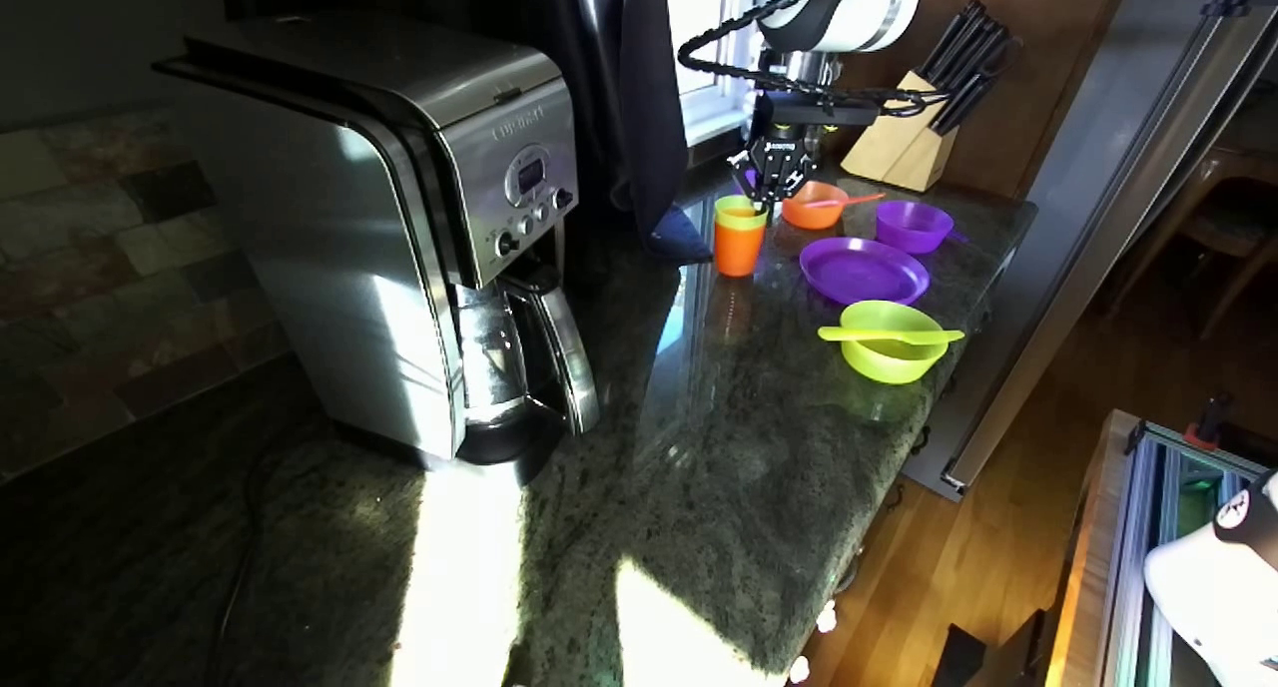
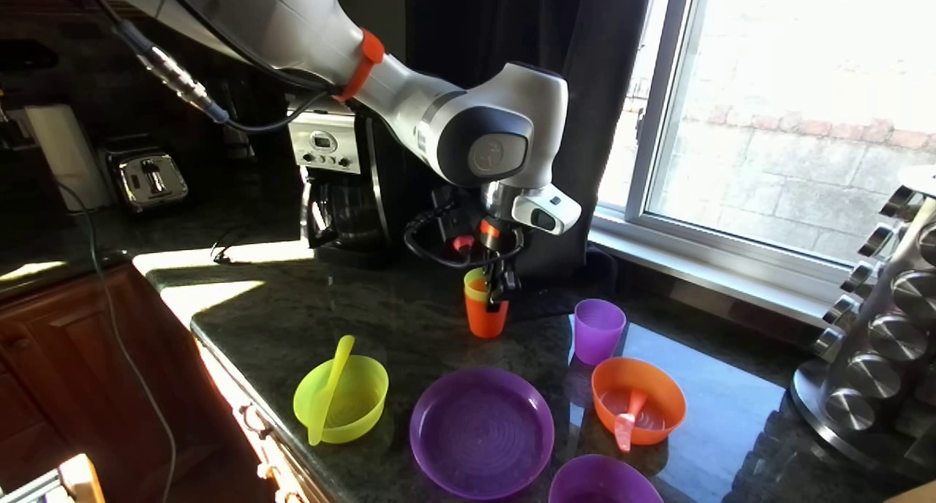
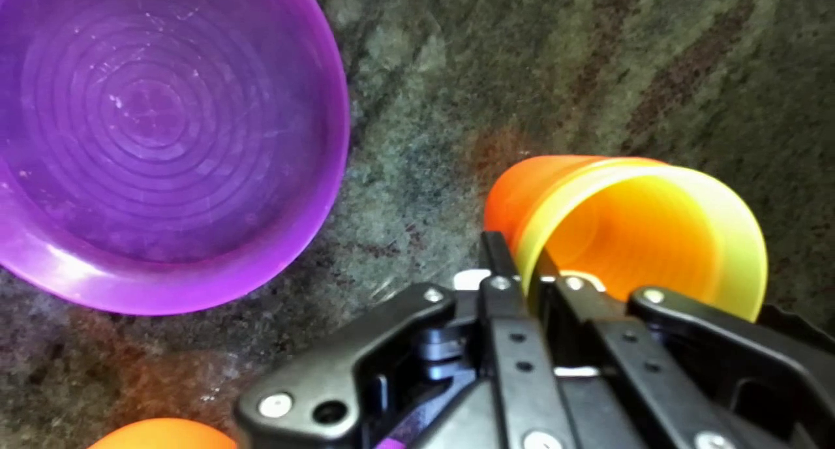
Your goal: Put the 3 cups into one another
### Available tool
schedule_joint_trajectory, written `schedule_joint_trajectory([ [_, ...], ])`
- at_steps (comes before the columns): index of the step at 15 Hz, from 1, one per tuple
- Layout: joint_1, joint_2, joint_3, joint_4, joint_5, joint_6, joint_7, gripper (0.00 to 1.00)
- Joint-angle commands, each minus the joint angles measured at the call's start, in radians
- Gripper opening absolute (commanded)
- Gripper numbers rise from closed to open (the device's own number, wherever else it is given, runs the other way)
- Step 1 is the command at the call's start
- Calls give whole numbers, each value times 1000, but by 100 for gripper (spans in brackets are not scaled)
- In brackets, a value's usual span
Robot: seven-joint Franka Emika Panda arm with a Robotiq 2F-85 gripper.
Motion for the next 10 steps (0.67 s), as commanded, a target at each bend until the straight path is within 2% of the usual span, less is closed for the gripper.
schedule_joint_trajectory([
  [1, -15, -71, -16, -20, 32, 11, 17, 2],
  [6, -46, -156, -51, 4, 45, -3, 38, 2],
  [10, -71, -158, -70, 55, 46, -1, 61, 2],
])
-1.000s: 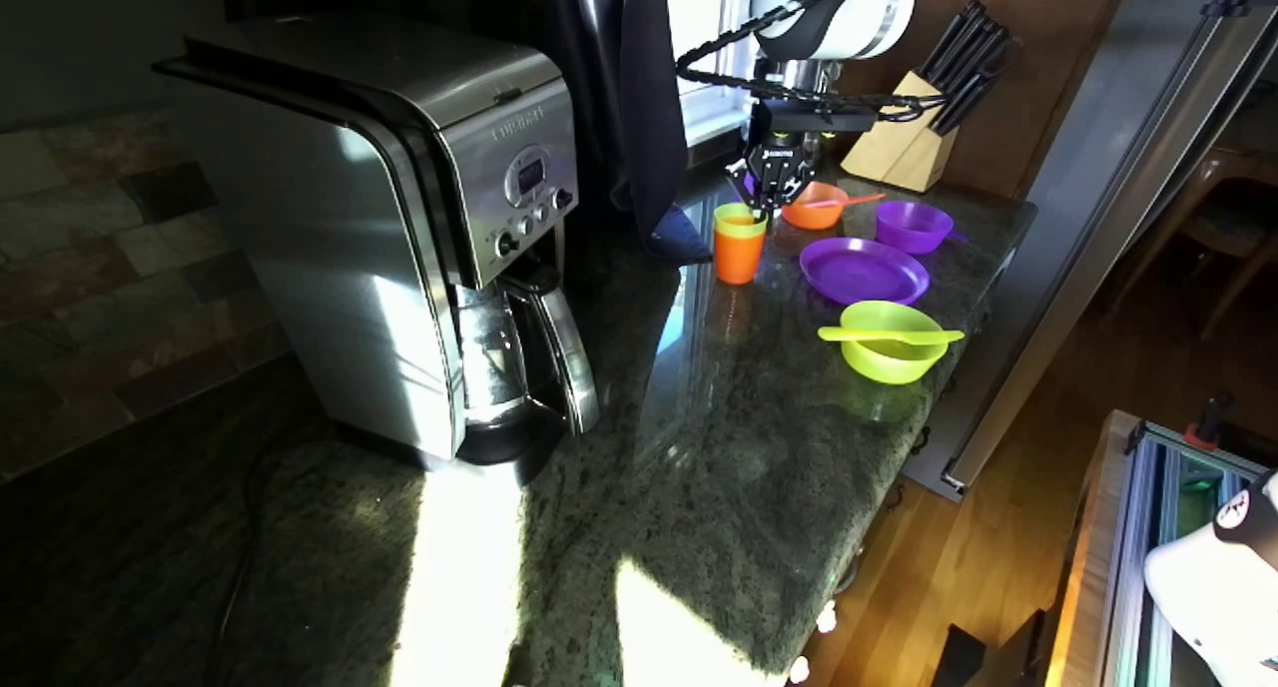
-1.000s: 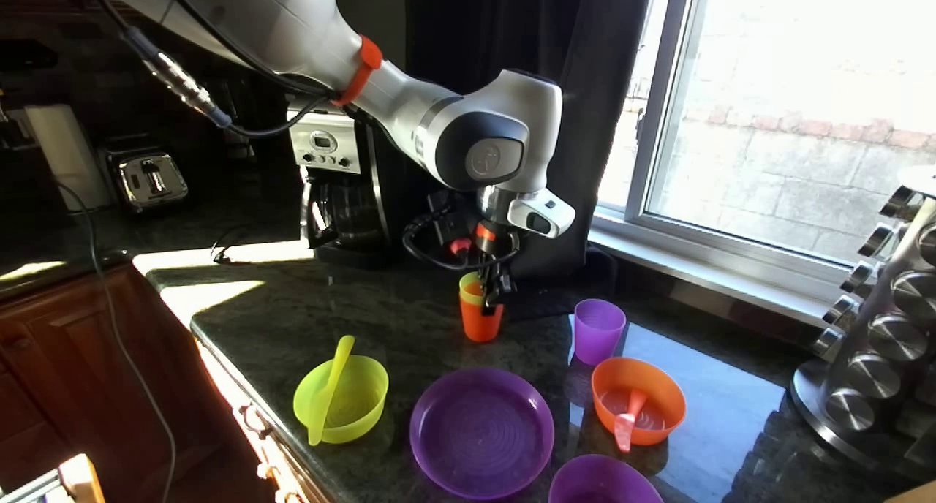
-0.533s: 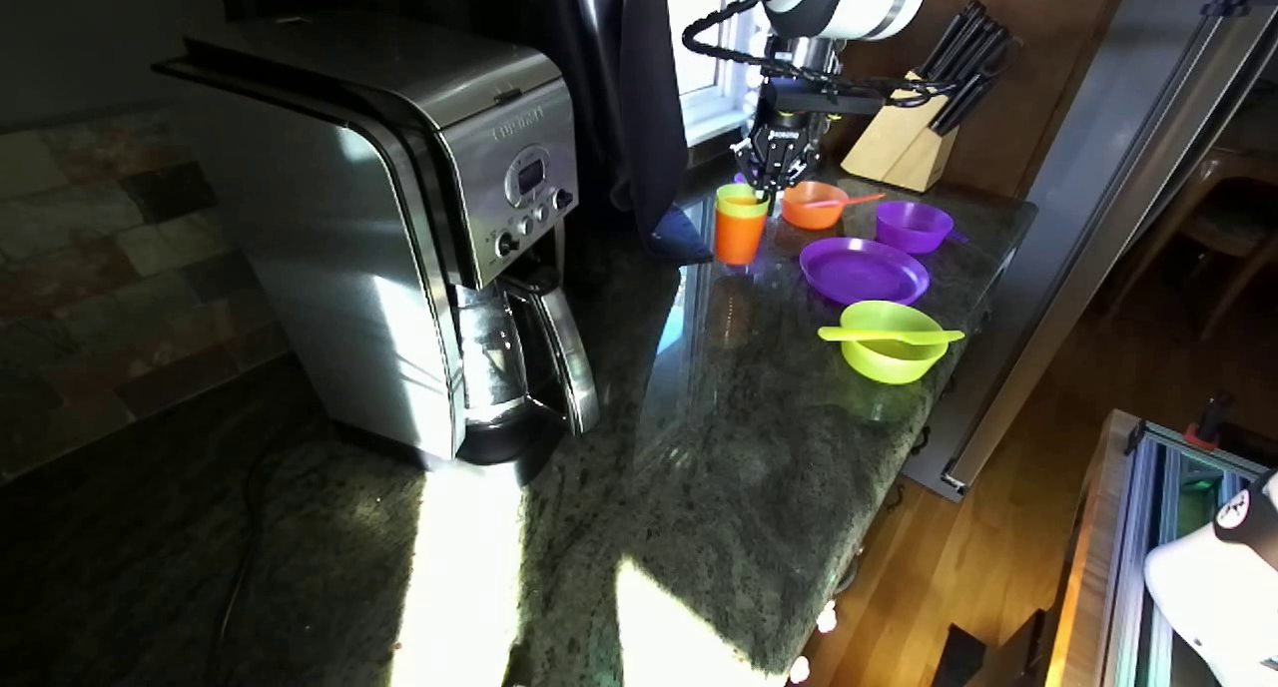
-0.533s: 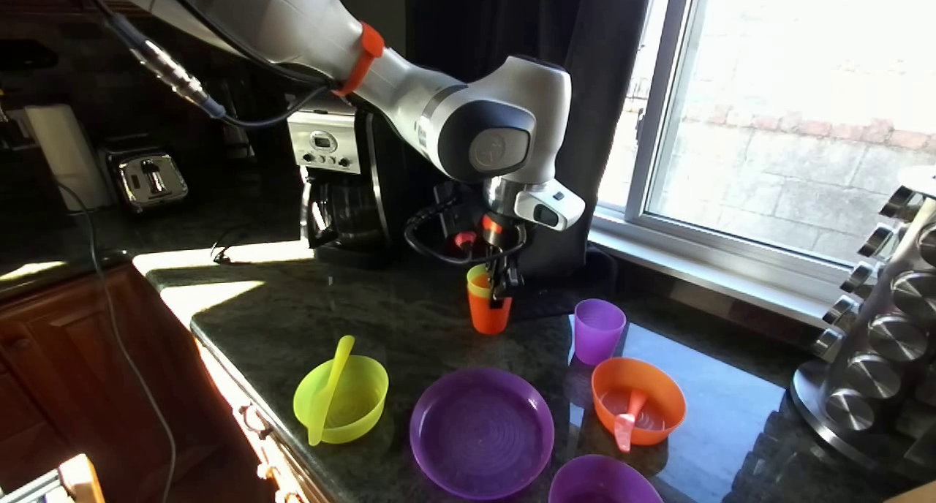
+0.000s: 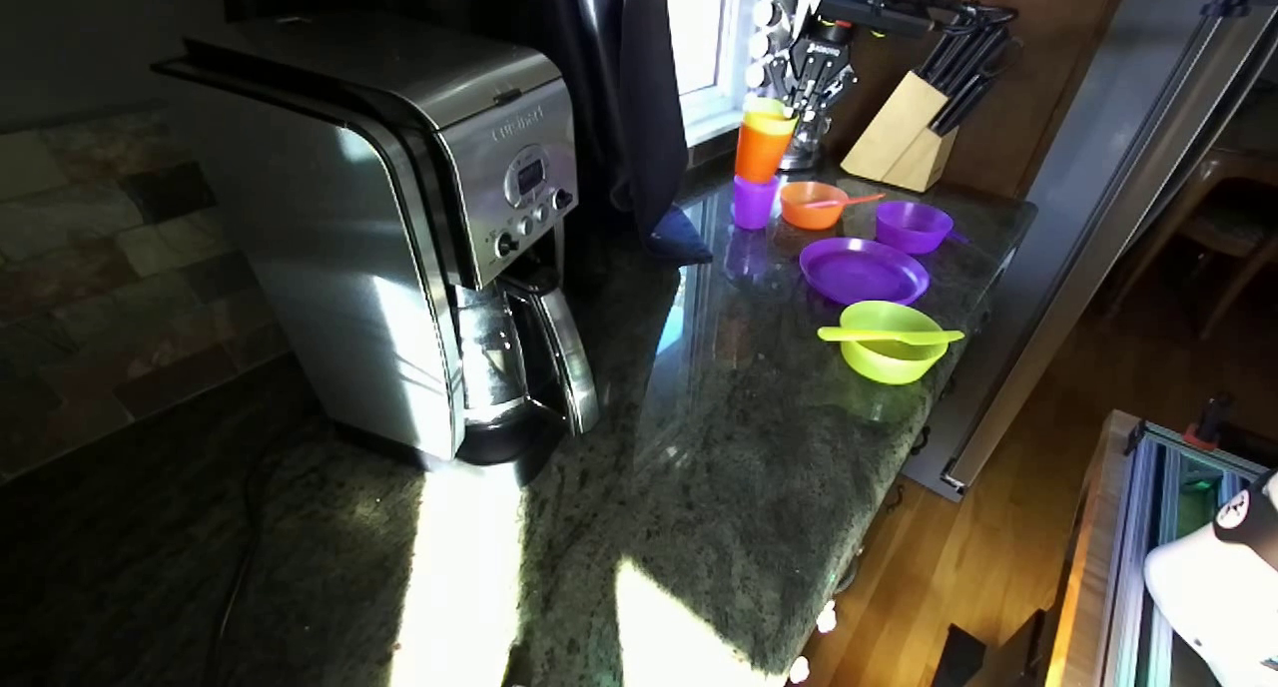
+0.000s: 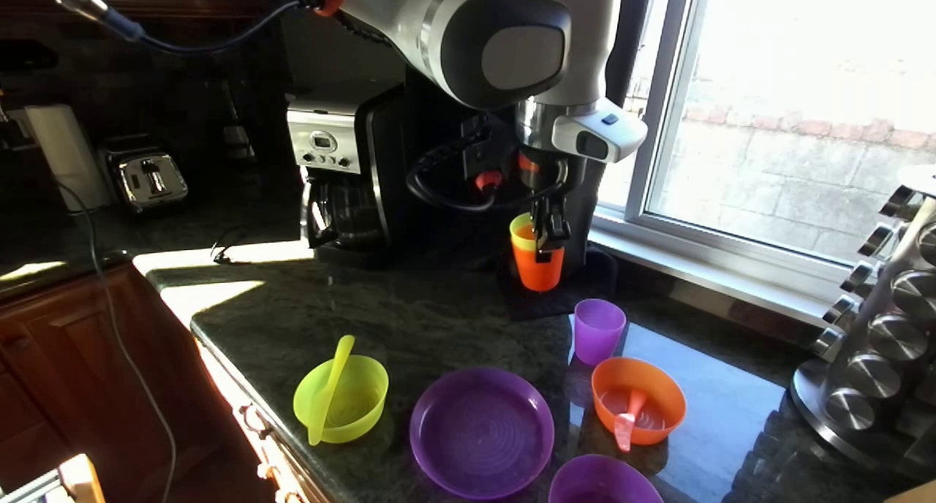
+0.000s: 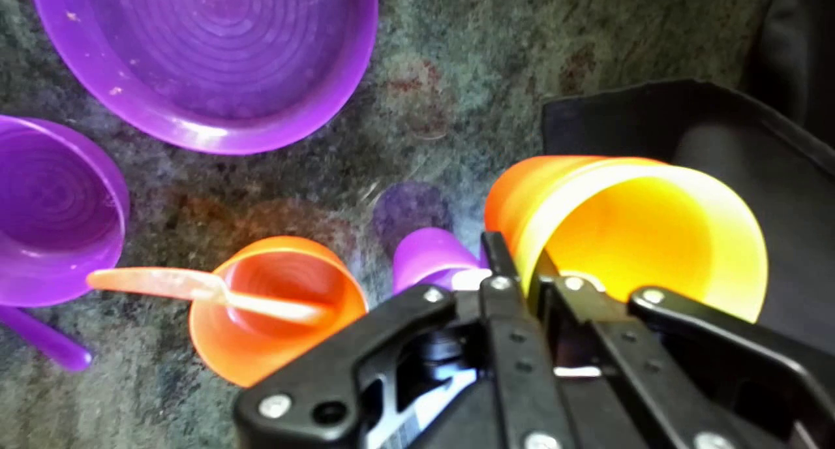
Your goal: Put the 3 cups into one another
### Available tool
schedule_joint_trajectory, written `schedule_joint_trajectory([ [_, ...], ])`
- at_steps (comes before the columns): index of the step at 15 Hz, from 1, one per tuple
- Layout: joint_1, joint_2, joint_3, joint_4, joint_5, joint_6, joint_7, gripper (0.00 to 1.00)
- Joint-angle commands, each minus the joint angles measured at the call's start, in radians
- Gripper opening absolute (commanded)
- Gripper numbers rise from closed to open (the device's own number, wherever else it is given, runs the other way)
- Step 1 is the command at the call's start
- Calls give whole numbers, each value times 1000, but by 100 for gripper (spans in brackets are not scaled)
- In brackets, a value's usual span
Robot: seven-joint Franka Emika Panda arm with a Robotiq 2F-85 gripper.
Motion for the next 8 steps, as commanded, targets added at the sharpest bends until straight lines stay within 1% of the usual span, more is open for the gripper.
schedule_joint_trajectory([
  [1, -20, 11, -13, 41, 18, -2, 28, 2],
  [8, -54, 91, -22, 129, 40, -28, -1, 2],
])
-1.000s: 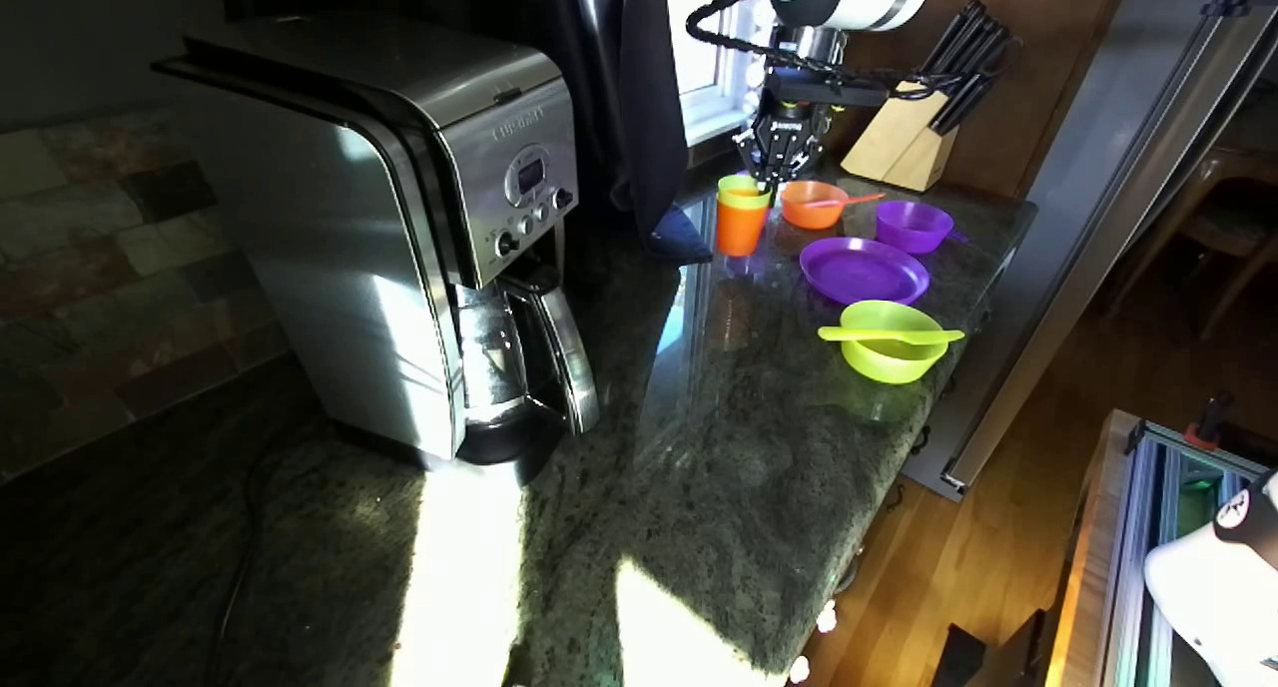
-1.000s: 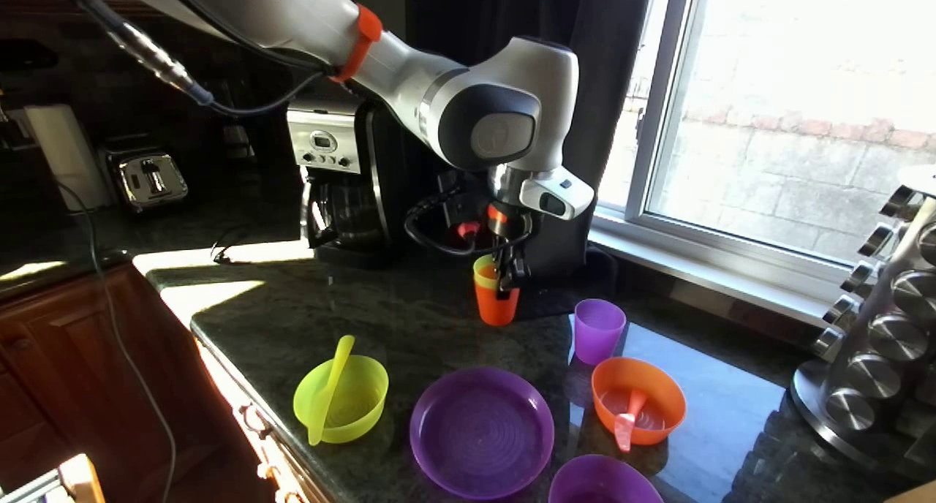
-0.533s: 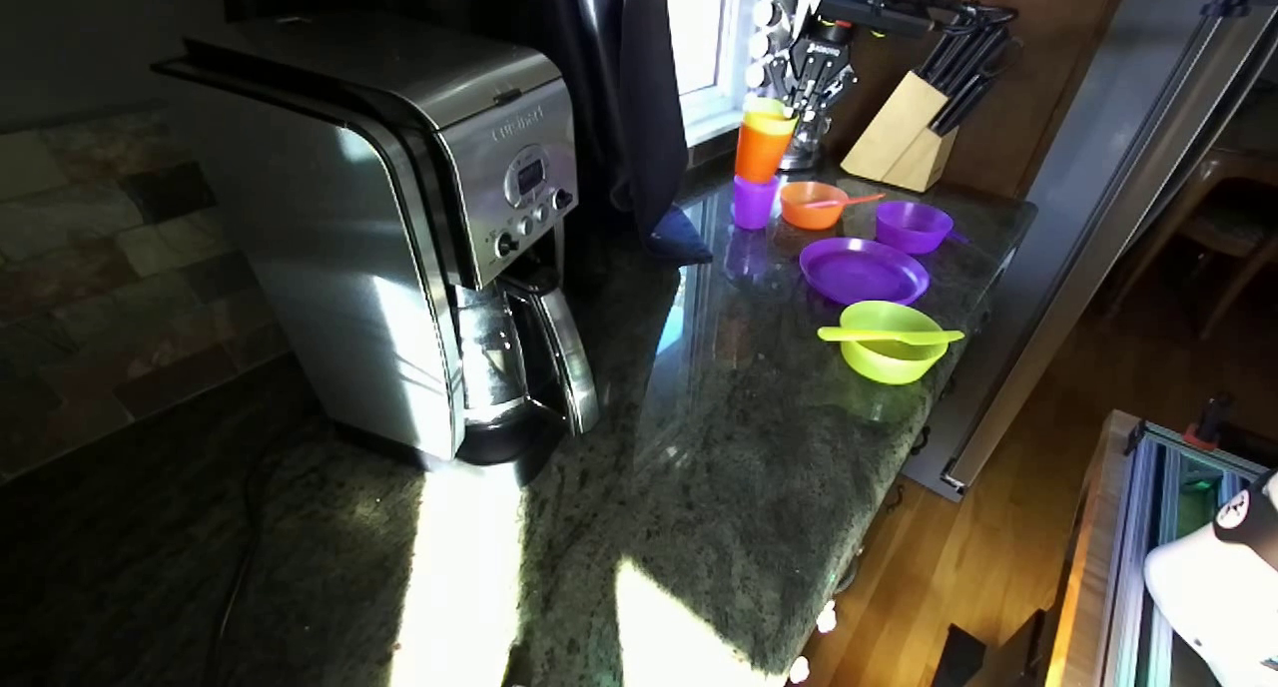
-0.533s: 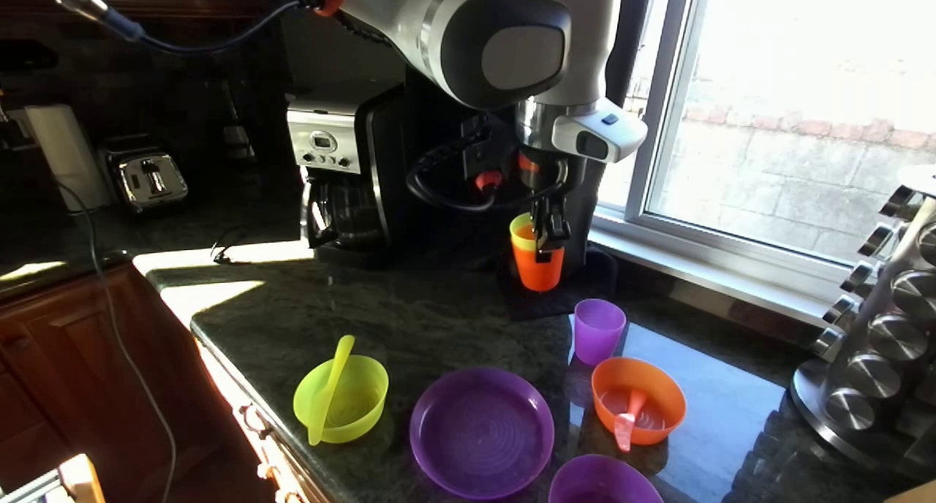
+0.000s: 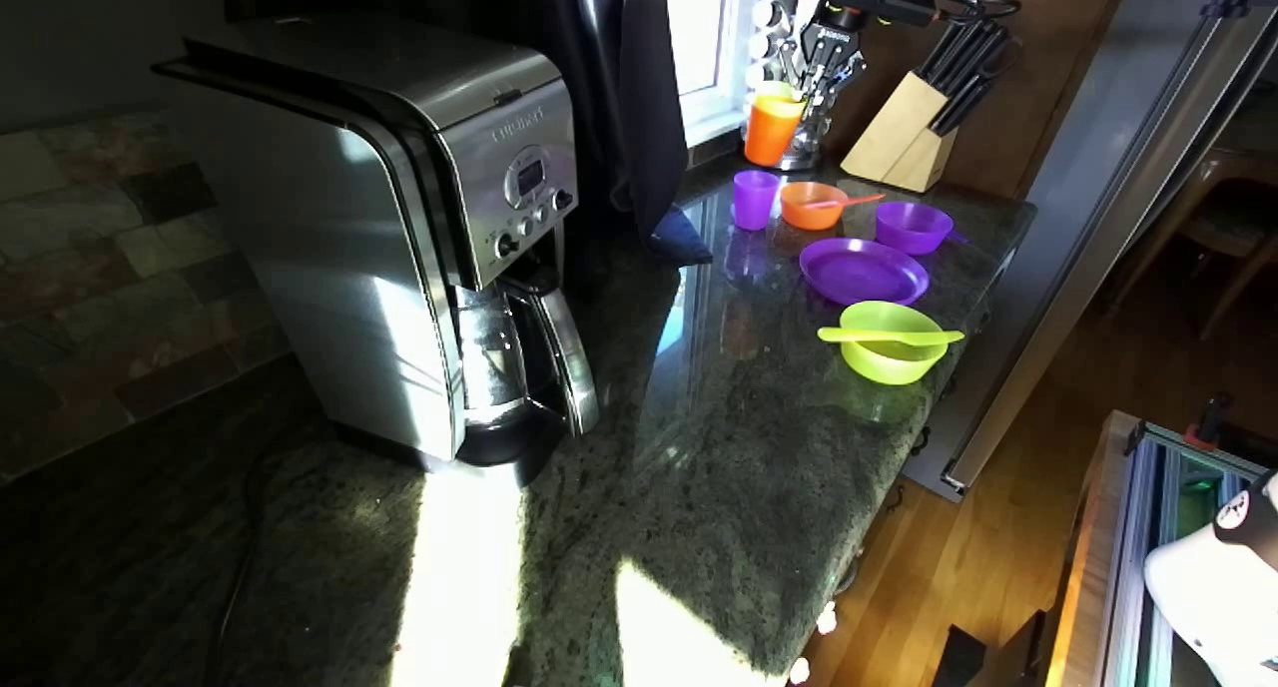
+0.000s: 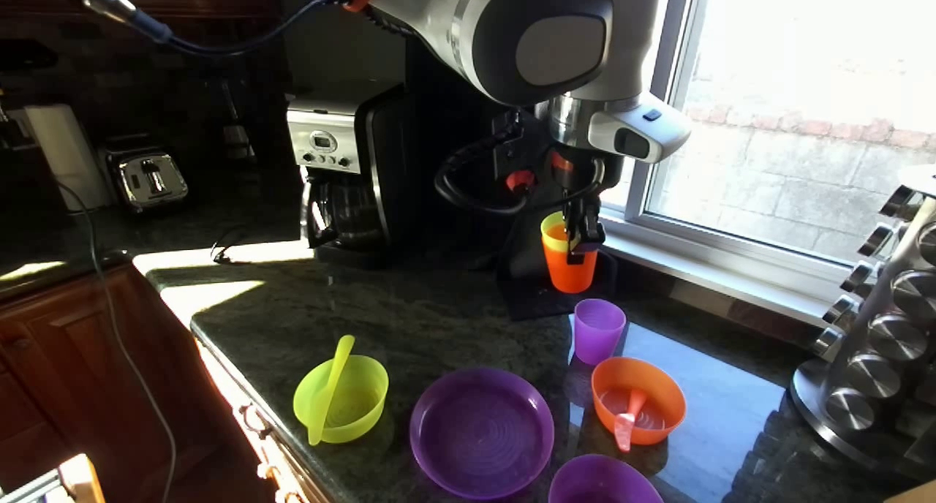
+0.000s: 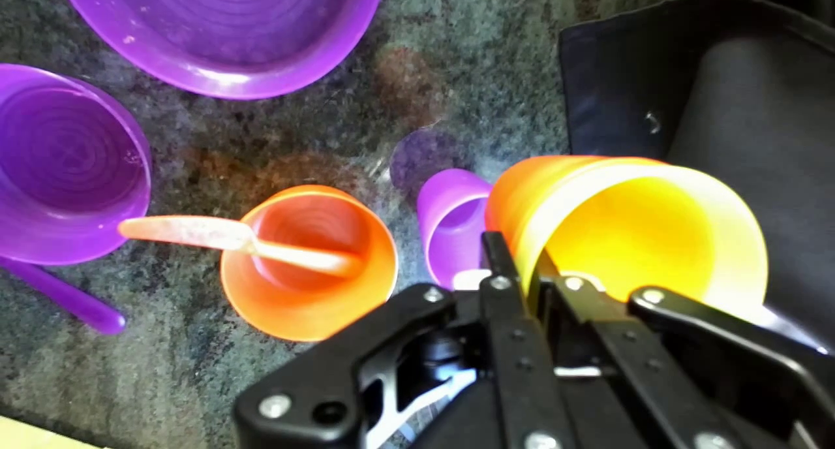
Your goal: Put the 3 cups into one another
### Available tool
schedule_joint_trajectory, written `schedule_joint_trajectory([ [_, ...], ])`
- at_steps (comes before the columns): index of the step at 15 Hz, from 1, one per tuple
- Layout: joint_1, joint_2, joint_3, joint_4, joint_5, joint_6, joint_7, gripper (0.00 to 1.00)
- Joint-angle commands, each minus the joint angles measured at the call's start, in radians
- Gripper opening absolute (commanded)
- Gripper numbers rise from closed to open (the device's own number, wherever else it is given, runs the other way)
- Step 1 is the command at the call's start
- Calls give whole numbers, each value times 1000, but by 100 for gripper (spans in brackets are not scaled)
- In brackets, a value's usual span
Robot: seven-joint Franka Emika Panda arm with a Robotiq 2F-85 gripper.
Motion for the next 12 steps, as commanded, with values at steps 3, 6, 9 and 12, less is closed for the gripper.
schedule_joint_trajectory([
  [3, -22, 86, -4, 99, 24, -36, -12, 2],
  [6, -32, 118, -6, 135, 26, -47, -19, 2],
  [9, -48, 145, -11, 171, 26, -72, -28, 2],
  [12, -62, 172, -8, 202, 35, -90, -33, 2],
])
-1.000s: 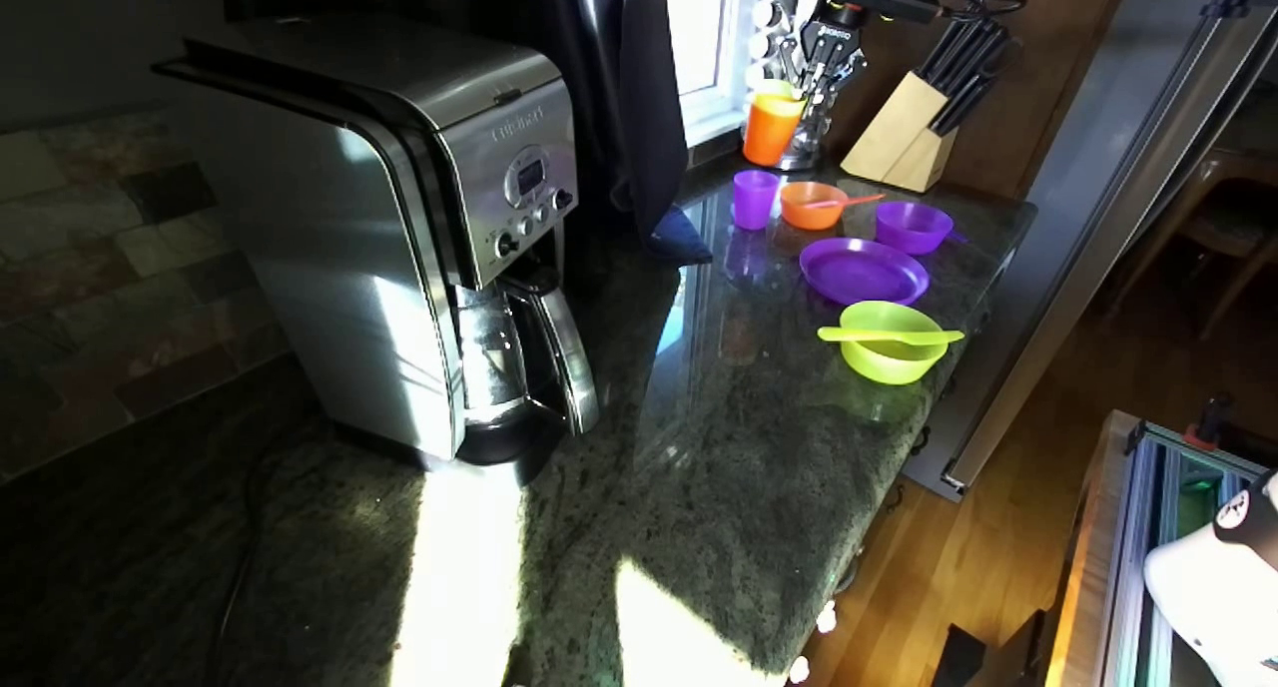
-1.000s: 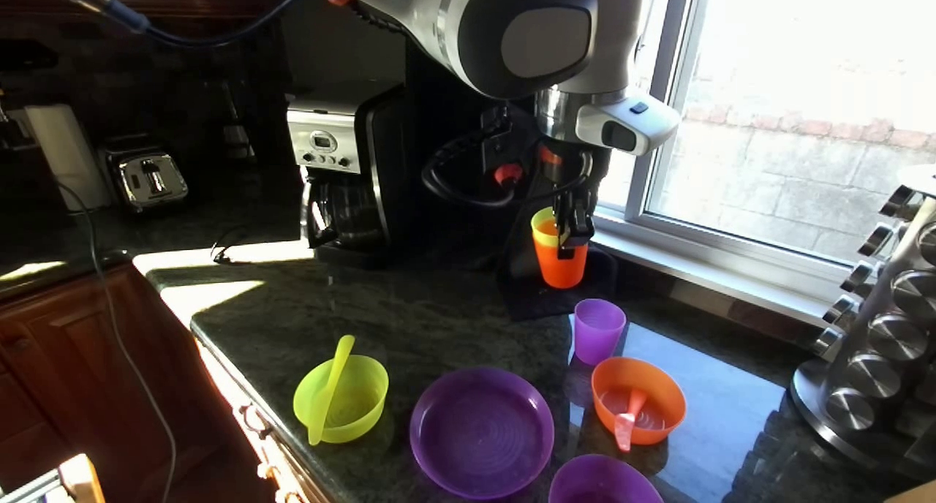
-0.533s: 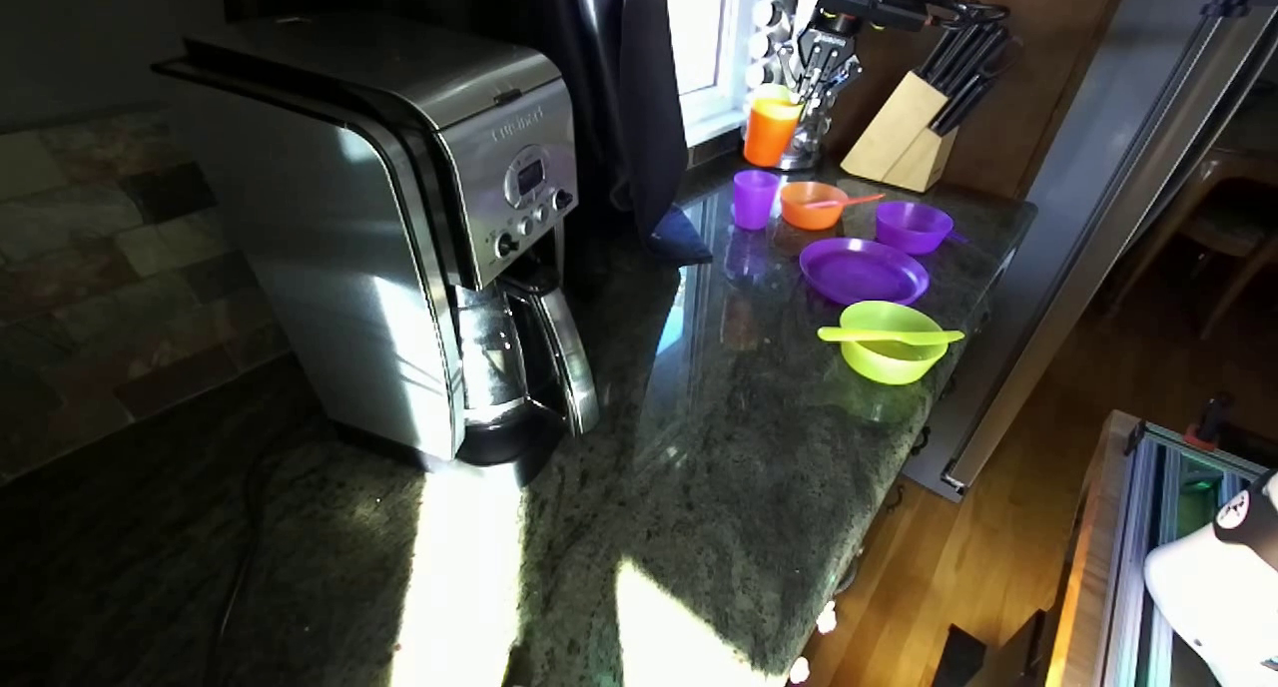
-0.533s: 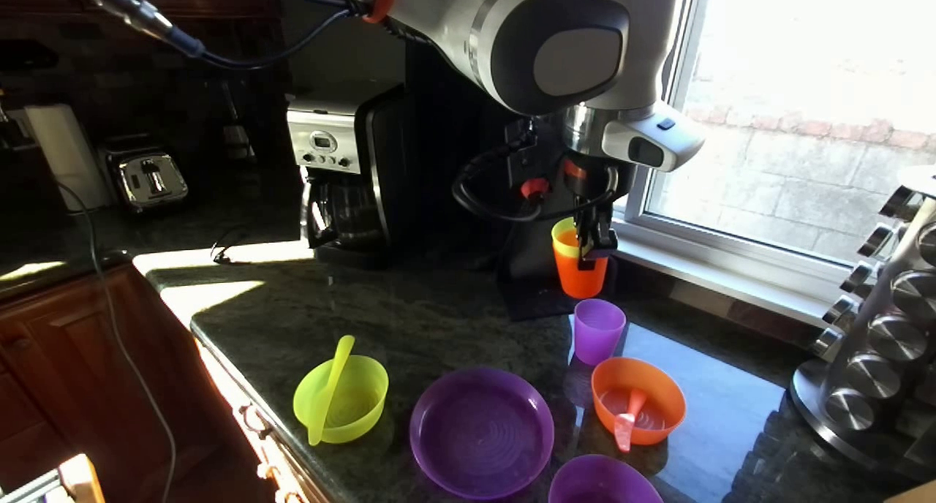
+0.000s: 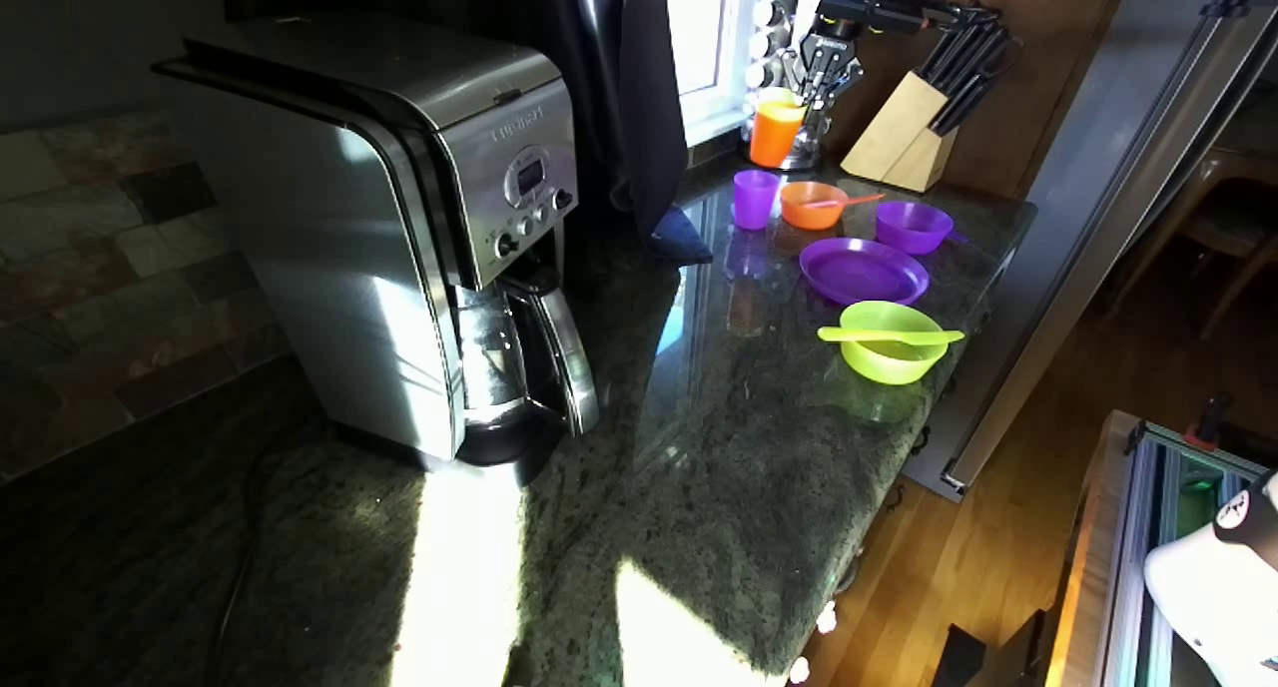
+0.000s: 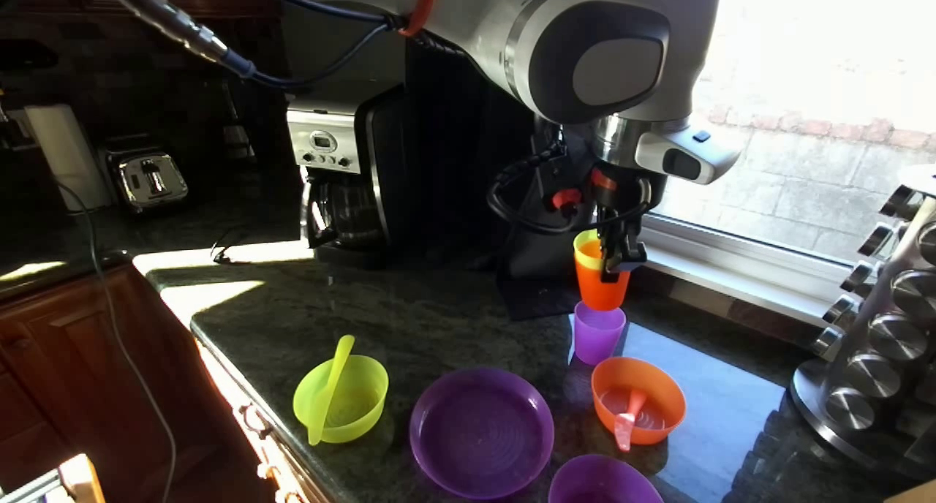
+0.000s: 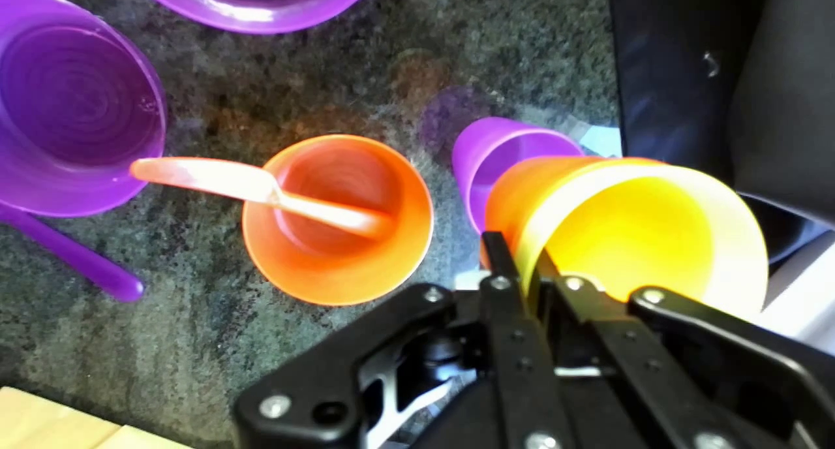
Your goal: Put the 3 cups into one another
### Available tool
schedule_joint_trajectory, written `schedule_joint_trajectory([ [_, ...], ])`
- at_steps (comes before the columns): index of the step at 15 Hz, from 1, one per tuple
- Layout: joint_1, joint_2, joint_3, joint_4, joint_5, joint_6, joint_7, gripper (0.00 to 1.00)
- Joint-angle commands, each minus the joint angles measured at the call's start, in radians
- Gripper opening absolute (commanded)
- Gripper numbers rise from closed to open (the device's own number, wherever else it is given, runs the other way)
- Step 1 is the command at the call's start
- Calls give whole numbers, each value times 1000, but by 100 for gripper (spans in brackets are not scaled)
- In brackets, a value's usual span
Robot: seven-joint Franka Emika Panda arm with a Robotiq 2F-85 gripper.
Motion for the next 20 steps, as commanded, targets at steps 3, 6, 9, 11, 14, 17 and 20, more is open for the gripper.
schedule_joint_trajectory([
  [3, -25, 62, 6, 78, 53, -55, -34, 2],
  [6, -30, 82, 9, 95, 67, -52, -44, 2],
  [9, -37, 102, 12, 115, 81, -58, -55, 2],
  [11, -40, 113, 16, 124, 90, -60, -63, 2],
  [14, -40, 128, 24, 131, 97, -65, -71, 2],
  [17, -36, 144, 26, 136, 88, -69, -67, 2],
  [20, -33, 162, 27, 139, 78, -77, -62, 2],
])
